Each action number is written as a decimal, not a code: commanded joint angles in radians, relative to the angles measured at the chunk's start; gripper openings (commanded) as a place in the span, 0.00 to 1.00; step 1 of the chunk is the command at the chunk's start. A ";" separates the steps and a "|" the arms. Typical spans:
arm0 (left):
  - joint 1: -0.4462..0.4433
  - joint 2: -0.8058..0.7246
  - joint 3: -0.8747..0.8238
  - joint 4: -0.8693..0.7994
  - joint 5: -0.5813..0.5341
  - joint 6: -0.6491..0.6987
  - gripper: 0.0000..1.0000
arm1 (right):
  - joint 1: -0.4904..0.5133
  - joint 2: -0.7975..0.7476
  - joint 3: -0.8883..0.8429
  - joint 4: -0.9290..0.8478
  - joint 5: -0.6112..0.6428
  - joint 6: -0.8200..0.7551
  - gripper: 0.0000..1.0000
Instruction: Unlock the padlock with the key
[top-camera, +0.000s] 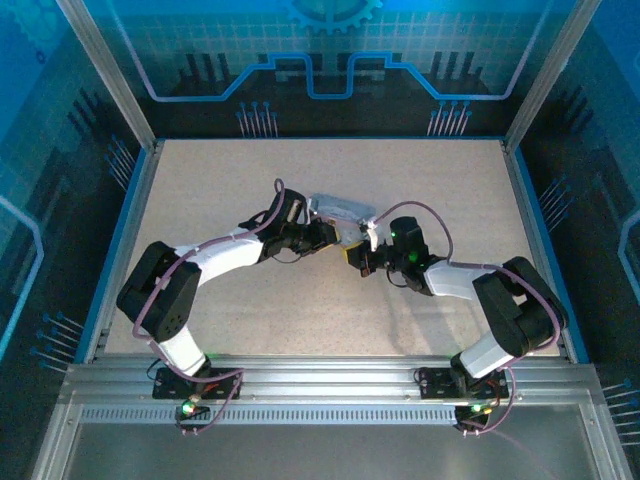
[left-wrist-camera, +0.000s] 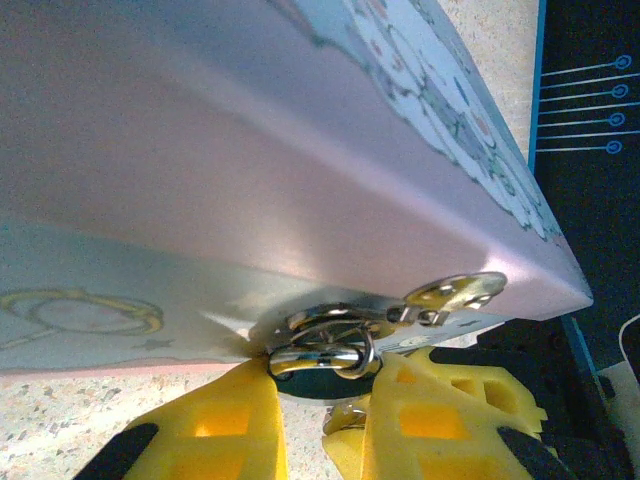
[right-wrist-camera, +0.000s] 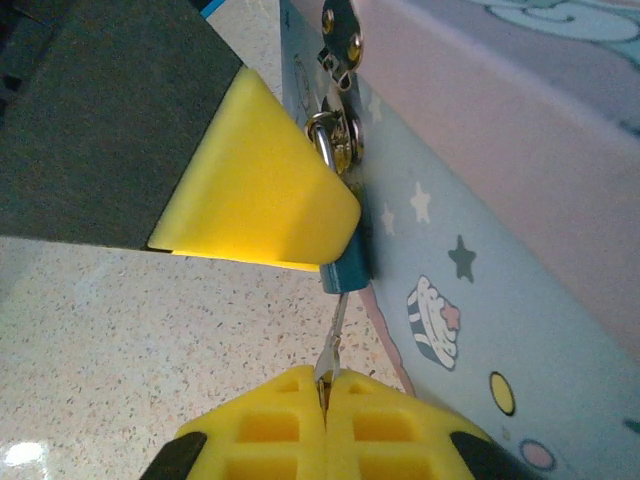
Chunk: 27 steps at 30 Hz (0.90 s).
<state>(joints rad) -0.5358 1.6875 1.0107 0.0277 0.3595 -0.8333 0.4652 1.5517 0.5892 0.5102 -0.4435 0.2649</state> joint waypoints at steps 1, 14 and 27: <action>-0.021 -0.005 -0.017 0.005 0.101 0.003 0.17 | -0.002 -0.023 0.035 0.009 0.080 -0.021 0.00; -0.021 -0.010 -0.024 -0.004 0.119 -0.009 0.18 | 0.064 -0.025 0.064 -0.050 0.235 -0.109 0.00; -0.023 -0.011 -0.027 -0.002 0.121 -0.014 0.17 | 0.068 -0.021 0.058 -0.019 0.252 -0.121 0.00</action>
<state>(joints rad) -0.5331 1.6878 0.9955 0.0238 0.3588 -0.8406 0.5373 1.5345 0.6155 0.4126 -0.2615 0.1513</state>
